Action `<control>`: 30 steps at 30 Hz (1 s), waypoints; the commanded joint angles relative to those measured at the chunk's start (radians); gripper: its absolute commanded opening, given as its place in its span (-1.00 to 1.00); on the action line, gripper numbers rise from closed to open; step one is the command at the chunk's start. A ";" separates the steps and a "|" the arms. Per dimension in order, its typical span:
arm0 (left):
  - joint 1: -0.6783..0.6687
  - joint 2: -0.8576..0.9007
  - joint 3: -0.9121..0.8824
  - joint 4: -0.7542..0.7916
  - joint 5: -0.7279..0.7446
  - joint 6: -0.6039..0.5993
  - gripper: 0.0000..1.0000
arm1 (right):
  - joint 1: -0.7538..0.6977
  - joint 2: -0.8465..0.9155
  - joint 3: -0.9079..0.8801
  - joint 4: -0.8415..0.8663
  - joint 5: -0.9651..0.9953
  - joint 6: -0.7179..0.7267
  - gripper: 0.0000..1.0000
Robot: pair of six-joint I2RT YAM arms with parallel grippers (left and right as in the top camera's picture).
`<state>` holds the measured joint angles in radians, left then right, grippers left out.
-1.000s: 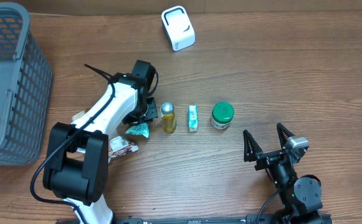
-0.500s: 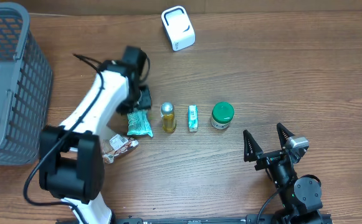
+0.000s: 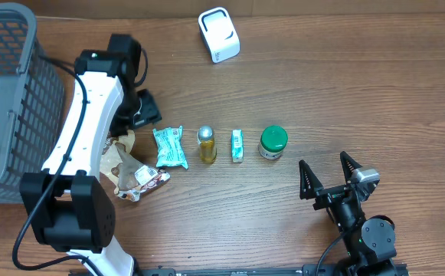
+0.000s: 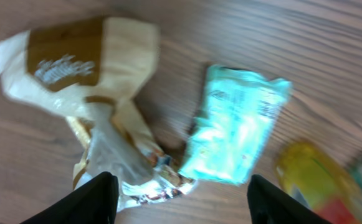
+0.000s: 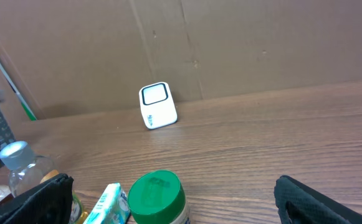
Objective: Scan the item barcode
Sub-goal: 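Open the left gripper and raise it back toward the basket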
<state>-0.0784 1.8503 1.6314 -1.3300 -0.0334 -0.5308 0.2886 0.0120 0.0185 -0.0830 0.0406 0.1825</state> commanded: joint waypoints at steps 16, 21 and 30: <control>0.021 -0.007 -0.340 0.267 -0.153 -0.199 0.31 | -0.004 -0.009 -0.010 0.002 -0.001 0.000 1.00; 0.021 -0.008 -0.275 0.234 -0.153 -0.198 0.33 | -0.004 -0.009 -0.010 0.002 -0.001 0.000 1.00; 0.021 -0.018 -0.058 0.028 -0.154 -0.199 0.43 | -0.004 -0.009 -0.010 0.002 -0.001 0.000 1.00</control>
<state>-0.0570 1.8500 1.5238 -1.2675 -0.1665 -0.7086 0.2886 0.0120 0.0185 -0.0837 0.0406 0.1829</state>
